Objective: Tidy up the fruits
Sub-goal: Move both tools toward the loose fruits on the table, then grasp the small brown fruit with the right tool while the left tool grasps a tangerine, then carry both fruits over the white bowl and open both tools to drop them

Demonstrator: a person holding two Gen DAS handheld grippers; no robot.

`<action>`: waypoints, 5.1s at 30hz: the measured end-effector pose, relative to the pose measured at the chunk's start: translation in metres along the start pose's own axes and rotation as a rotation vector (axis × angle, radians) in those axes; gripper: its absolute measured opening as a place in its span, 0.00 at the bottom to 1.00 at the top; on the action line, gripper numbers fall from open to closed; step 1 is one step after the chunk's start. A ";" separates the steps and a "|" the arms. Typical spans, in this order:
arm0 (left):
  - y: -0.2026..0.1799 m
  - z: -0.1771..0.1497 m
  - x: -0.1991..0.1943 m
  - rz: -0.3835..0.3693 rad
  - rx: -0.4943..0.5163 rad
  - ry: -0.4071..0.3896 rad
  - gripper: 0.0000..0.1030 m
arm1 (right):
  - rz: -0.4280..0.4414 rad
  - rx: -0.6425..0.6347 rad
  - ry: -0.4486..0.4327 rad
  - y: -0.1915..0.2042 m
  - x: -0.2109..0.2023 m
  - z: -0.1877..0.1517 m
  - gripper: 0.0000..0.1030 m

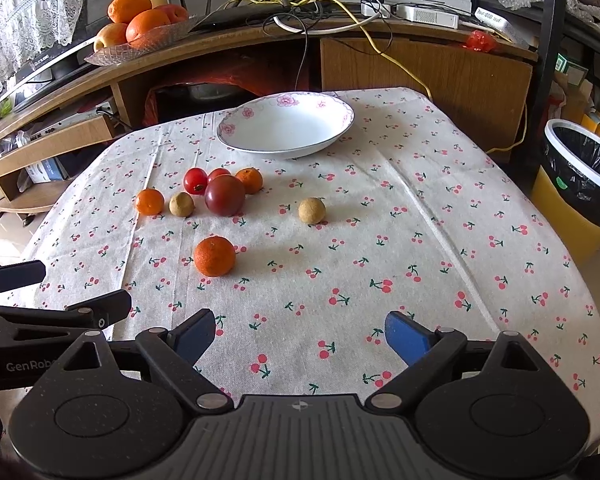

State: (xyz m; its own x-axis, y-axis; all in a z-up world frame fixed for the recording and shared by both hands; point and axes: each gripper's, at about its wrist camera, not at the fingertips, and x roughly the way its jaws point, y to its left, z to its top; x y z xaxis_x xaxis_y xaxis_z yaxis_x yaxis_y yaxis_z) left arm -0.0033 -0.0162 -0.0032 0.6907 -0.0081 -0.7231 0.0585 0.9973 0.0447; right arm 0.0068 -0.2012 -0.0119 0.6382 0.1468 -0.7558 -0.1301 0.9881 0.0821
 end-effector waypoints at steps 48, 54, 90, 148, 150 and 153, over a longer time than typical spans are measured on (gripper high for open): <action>-0.008 -0.008 0.009 -0.039 0.165 0.033 0.86 | 0.128 -0.095 0.128 0.007 0.017 0.003 0.78; -0.024 0.024 0.031 -0.085 0.193 0.020 0.84 | 0.093 -0.062 0.081 -0.015 0.029 0.035 0.78; -0.073 0.032 0.079 -0.276 0.309 0.074 0.46 | 0.118 -0.208 0.107 -0.027 0.115 0.089 0.31; -0.029 0.153 0.159 -0.197 0.115 -0.021 0.38 | 0.181 -0.141 -0.026 -0.030 0.141 0.164 0.22; -0.030 0.153 0.159 -0.196 0.116 -0.024 0.39 | 0.181 -0.139 -0.027 -0.031 0.142 0.165 0.23; -0.030 0.153 0.159 -0.189 0.120 -0.027 0.40 | 0.183 -0.134 -0.026 -0.032 0.142 0.165 0.25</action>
State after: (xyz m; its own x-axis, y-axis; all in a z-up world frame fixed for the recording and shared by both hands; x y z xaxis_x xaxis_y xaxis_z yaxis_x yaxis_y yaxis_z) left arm 0.2152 -0.0585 -0.0140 0.6784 -0.1979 -0.7075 0.2729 0.9620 -0.0075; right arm 0.2271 -0.2046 -0.0150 0.6142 0.3259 -0.7188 -0.3441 0.9302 0.1277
